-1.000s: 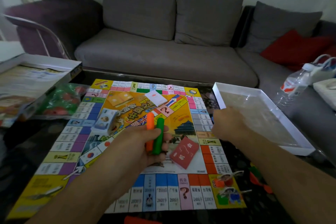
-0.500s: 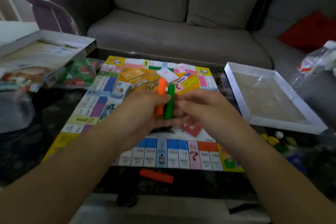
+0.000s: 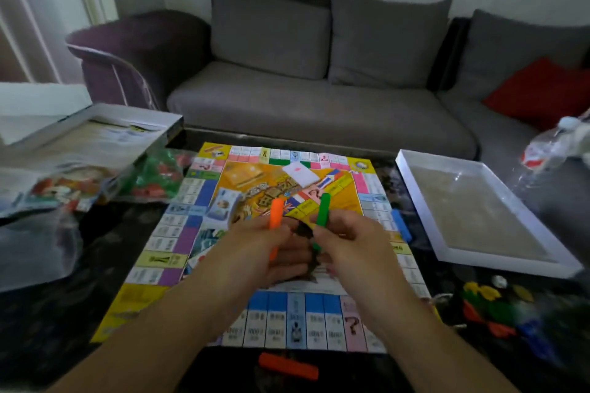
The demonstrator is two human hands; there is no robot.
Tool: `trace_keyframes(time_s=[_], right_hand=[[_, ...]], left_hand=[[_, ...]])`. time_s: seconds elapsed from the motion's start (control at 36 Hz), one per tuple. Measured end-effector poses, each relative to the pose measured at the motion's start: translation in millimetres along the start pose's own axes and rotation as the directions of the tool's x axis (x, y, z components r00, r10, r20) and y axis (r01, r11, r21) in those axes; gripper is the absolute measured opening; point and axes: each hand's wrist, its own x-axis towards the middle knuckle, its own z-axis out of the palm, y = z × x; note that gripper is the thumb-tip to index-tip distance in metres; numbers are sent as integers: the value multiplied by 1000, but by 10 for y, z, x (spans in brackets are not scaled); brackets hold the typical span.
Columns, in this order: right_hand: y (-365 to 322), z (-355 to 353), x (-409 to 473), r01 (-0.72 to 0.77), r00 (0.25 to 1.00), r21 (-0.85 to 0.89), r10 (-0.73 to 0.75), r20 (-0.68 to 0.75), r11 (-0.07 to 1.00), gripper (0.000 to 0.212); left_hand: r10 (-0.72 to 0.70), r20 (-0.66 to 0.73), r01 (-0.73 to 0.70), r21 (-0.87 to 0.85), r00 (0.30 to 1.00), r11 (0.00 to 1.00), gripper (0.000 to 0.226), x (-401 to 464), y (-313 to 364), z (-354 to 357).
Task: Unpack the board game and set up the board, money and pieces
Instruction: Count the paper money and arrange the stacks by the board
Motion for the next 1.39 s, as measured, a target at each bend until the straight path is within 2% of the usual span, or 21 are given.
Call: trace_keyframes(time_s=[0.06,0.11,0.17,0.31,0.39,0.61,0.69,0.78,0.86,0.92,1.06,1.19,1.31,1.39], right_hand=[[-41,-50,229,23,999,-86,-26,-33,996,14],[-115,-62,512,36,999,-187,-38,-7,982,9],[-164,-38,865,59,998,-299,-59,7,953,16],[-129,145,1813,149,986,-585,-164,28,797,17],[-94,249,2345,168,979,-686,-204,29,708,23],[70,677,3617,169,955,-792,-295,-14,586,27],[163,779,3849,143,969,-803,-247,-5,578,23],[198,790,3937,132,979,-777,-203,5,616,25],[181,712,3827,140,982,-735,-188,17,664,53],[135,588,3664,135,978,-727,-207,-10,674,60],[-109,200,2993,146,976,-717,-219,-10,682,45],[-368,79,2045,257,964,-644,-242,113,721,23],[-450,133,1220,345,939,-540,-288,190,767,24],[-434,209,687,395,917,-516,-296,266,760,28]], left_hand=[[7,-65,-5,29,998,1000,16,52,70,-85],[30,-95,-21,91,995,996,16,99,177,-188],[60,-105,-42,171,993,984,15,156,303,-297],[112,-131,-63,331,985,941,17,356,536,-547],[121,-134,-72,324,984,943,18,460,617,-622],[63,-118,-27,282,991,959,34,815,735,-952],[69,-120,-33,281,990,959,34,908,723,-1020],[112,-122,-73,288,986,955,35,952,662,-1034],[133,-113,-88,334,985,938,36,956,587,-1017],[145,-100,-97,381,984,920,35,913,567,-994],[201,-92,-122,534,975,837,16,629,587,-905],[292,-89,-133,739,952,660,8,287,512,-970],[369,-174,-67,828,913,556,3,114,518,-1153],[443,-241,25,898,863,440,13,132,524,-1410]])
